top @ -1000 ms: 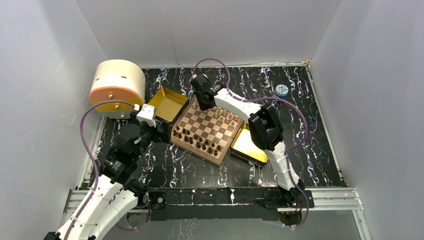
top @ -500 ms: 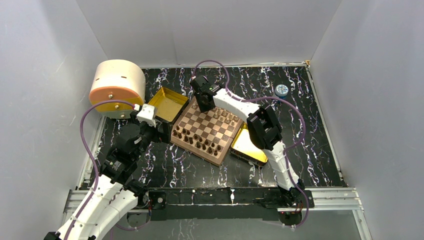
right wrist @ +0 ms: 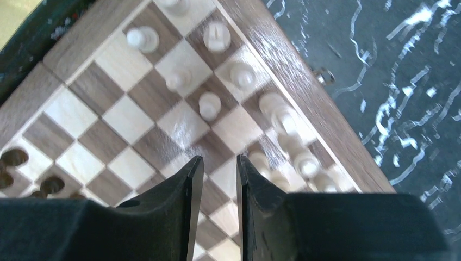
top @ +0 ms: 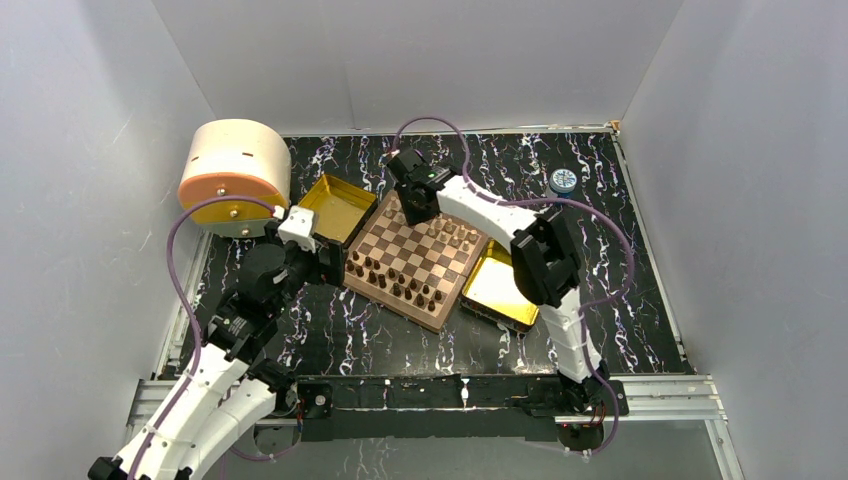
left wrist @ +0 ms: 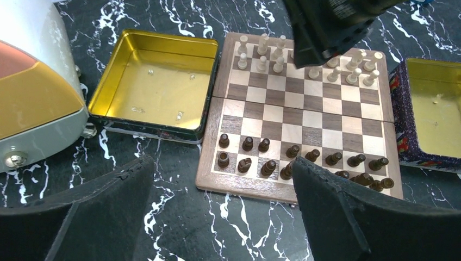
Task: Set up the chess pieces on the board
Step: Place the chess piece on the chessboard, then pick up the chess piece from the storage box, then place the chess piece on the chessboard.
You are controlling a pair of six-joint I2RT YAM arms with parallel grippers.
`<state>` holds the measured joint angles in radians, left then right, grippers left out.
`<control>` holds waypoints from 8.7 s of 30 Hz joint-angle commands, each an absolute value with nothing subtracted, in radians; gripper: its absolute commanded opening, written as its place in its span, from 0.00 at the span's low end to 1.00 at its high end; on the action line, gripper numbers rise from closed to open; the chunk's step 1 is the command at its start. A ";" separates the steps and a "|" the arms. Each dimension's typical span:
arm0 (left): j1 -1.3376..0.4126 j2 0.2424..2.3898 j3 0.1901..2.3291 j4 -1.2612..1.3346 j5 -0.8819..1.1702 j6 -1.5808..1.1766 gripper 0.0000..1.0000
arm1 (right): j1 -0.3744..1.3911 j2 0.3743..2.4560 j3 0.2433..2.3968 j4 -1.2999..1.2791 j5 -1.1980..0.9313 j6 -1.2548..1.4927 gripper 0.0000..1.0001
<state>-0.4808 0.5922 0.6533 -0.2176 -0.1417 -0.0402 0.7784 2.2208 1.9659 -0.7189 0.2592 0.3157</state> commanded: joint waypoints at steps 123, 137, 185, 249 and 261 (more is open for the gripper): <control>-0.488 0.648 0.664 -0.211 -0.041 -0.063 0.94 | 0.658 1.700 0.883 -0.567 0.805 -0.256 0.33; -0.492 0.648 0.664 -0.211 -0.044 -0.061 0.94 | 0.626 1.743 0.880 -0.522 0.793 -0.278 0.35; -0.492 0.688 0.680 -0.176 -0.002 -0.163 0.91 | 0.683 1.534 1.232 -0.733 0.564 0.080 0.17; -0.502 1.145 0.776 0.197 0.705 -0.120 0.13 | 0.688 1.358 1.139 -0.140 -0.590 0.616 0.29; -0.502 1.161 0.759 0.164 0.775 -0.044 0.15 | 0.689 1.319 1.107 -0.125 -0.507 0.666 0.39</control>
<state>-0.5003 1.1763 0.7597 0.1738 0.7315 -0.0792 0.6880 1.3560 1.0988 -0.1329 -0.5259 0.6582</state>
